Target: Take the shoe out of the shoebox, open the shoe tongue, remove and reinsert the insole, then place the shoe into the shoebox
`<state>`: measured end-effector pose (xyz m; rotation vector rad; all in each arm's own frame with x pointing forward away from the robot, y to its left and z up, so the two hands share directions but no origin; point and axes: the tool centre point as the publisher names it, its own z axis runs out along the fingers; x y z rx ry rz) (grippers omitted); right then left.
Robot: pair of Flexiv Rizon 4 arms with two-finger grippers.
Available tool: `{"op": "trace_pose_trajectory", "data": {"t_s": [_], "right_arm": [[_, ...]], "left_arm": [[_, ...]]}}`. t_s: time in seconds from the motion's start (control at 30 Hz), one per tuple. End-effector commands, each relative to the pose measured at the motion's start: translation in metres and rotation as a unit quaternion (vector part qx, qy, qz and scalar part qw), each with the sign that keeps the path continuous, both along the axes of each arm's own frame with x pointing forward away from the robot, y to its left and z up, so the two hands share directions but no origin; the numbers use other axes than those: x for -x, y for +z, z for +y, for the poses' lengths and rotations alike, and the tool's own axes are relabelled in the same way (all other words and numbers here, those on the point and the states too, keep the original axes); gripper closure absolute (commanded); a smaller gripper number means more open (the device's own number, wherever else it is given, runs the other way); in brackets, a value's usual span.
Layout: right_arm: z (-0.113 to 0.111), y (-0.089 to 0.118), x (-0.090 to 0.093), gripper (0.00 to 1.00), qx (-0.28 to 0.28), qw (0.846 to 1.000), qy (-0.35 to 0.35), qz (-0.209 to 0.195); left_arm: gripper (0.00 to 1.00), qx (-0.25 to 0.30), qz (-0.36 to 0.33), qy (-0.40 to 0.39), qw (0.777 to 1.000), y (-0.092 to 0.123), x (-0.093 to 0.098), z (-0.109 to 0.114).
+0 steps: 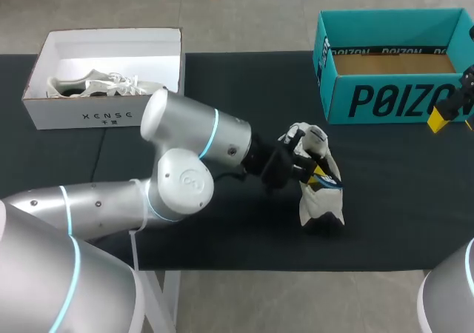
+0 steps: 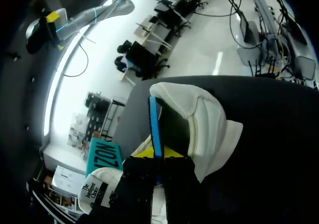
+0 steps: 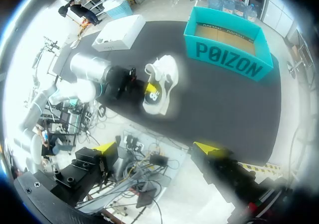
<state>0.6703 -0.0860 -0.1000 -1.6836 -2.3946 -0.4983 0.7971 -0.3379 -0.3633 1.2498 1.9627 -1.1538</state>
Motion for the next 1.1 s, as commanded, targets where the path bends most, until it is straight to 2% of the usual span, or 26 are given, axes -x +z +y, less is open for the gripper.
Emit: {"op": "trace_pose_trajectory", "data": {"t_s": [0.03,0.1,0.13,0.17,0.2,0.27,0.33,0.37,0.43,0.53,0.6,0.67,0.9,1.1], "right_arm": [[0.001,0.000,-0.002,0.00,0.001,1.000,0.000,0.002],[0.001,0.000,-0.002,0.00,0.001,1.000,0.000,0.002],[0.001,0.000,-0.002,0.00,0.001,1.000,0.000,0.002],[0.001,0.000,-0.002,0.00,0.001,1.000,0.000,0.002],[0.001,0.000,-0.002,0.00,0.001,1.000,0.000,0.002],[0.001,0.000,-0.002,0.00,0.001,1.000,0.000,0.002],[0.001,0.000,-0.002,0.00,0.001,1.000,0.000,0.002],[0.001,0.000,-0.002,0.00,0.001,1.000,0.000,0.002],[0.001,0.000,-0.002,0.00,0.001,1.000,0.000,0.002],[0.001,0.000,-0.002,0.00,0.001,1.000,0.000,0.002],[0.001,0.000,-0.002,0.00,0.001,1.000,0.000,0.002],[0.001,0.000,-0.002,0.00,0.001,1.000,0.000,0.002],[0.001,0.000,-0.002,0.00,0.001,1.000,0.000,0.002],[0.001,0.000,-0.002,0.00,0.001,1.000,0.000,0.002]], "left_arm": [[1.00,0.004,0.000,0.005,1.000,-0.001,0.006,0.003],[1.00,0.009,0.004,0.006,1.000,0.001,0.012,0.002],[0.93,0.014,0.005,0.007,1.000,0.003,0.015,0.001],[0.62,0.014,0.004,0.006,1.000,0.006,0.017,0.001],[0.53,0.015,0.003,0.005,1.000,0.008,0.019,0.001],[0.50,0.022,0.002,0.005,1.000,0.012,0.021,0.003],[0.51,0.024,0.000,0.004,1.000,0.016,0.025,0.004],[0.55,0.024,0.000,0.004,1.000,0.017,0.026,0.005],[0.73,0.025,-0.001,0.004,1.000,0.020,0.028,0.006],[0.77,0.027,-0.002,0.003,1.000,0.021,0.029,0.006],[0.85,0.027,-0.003,0.002,1.000,0.021,0.029,0.006],[1.00,0.026,-0.003,0.000,1.000,0.021,0.028,0.005],[1.00,0.016,-0.015,-0.020,1.000,0.022,0.025,-0.004],[1.00,-0.010,-0.016,-0.022,1.000,0.008,0.010,0.001]]}}
